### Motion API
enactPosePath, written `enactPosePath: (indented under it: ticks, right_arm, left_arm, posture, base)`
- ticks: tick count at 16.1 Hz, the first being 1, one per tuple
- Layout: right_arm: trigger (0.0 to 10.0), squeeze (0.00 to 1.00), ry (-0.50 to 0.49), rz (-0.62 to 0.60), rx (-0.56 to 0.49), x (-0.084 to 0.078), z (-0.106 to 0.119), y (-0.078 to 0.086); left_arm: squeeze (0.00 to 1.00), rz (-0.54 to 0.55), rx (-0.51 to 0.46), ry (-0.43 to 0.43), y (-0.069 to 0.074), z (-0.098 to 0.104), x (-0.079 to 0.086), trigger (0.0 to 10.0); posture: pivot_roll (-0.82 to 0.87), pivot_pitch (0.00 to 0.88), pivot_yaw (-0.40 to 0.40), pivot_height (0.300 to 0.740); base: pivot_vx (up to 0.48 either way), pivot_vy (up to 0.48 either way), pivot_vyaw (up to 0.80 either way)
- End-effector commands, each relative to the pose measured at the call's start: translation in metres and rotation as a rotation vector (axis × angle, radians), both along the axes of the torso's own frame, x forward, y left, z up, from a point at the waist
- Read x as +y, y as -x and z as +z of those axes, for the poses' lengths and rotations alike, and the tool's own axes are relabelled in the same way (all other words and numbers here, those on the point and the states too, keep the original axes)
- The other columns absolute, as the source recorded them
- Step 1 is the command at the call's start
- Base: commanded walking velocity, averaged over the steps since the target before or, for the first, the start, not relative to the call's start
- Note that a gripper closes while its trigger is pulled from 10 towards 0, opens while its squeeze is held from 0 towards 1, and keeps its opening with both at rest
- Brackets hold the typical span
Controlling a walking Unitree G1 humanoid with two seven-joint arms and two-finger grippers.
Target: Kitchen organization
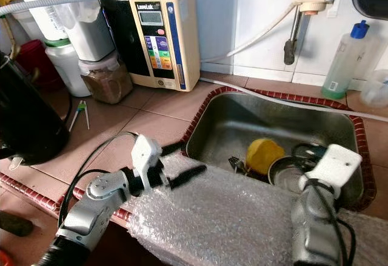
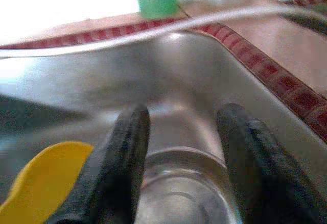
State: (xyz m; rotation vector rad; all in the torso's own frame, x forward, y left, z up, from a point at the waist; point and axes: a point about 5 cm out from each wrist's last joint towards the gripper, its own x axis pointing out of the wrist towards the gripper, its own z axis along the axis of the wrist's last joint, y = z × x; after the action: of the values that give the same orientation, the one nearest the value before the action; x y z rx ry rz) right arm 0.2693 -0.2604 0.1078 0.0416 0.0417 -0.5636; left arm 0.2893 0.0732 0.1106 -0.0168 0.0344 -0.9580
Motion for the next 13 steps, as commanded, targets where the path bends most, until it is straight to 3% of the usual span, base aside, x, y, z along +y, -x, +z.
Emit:
enactPosePath:
  ticks: [1,6,8,10,13]
  right_arm:
    - [10.0,1.00,0.047,0.048,-0.040,0.008,0.010,-0.001]
    - [10.0,1.00,0.238,0.194,-0.042,0.026,0.015,0.022]
    - [10.0,1.00,0.328,0.261,-0.076,0.037,0.025,0.031]
    - [10.0,1.00,0.385,0.322,-0.111,0.049,0.034,0.036]
    - [10.0,1.00,0.359,0.379,-0.148,0.062,0.040,0.041]
  left_arm:
    - [1.00,0.097,-0.056,-0.040,-0.010,0.004,0.009,10.0]
    - [1.00,0.326,-0.169,-0.022,-0.030,0.018,0.022,10.0]
    - [1.00,0.487,-0.200,-0.048,-0.038,0.016,0.038,10.0]
    - [1.00,0.566,-0.227,-0.041,-0.032,0.015,0.053,10.0]
    - [1.00,0.638,-0.166,-0.108,-0.020,-0.007,0.070,10.0]
  posture:
    - [-0.06,0.000,0.133,0.740]
    - [-0.08,0.000,0.108,0.740]
    - [-0.08,0.000,0.093,0.740]
    - [-0.07,0.000,0.069,0.740]
    - [-0.04,0.000,0.038,0.740]
  base:
    - [0.000,0.000,0.00]
    - [0.000,0.000,0.00]
    - [0.000,0.000,0.00]
    - [0.000,0.000,0.00]
    - [0.000,0.000,0.00]
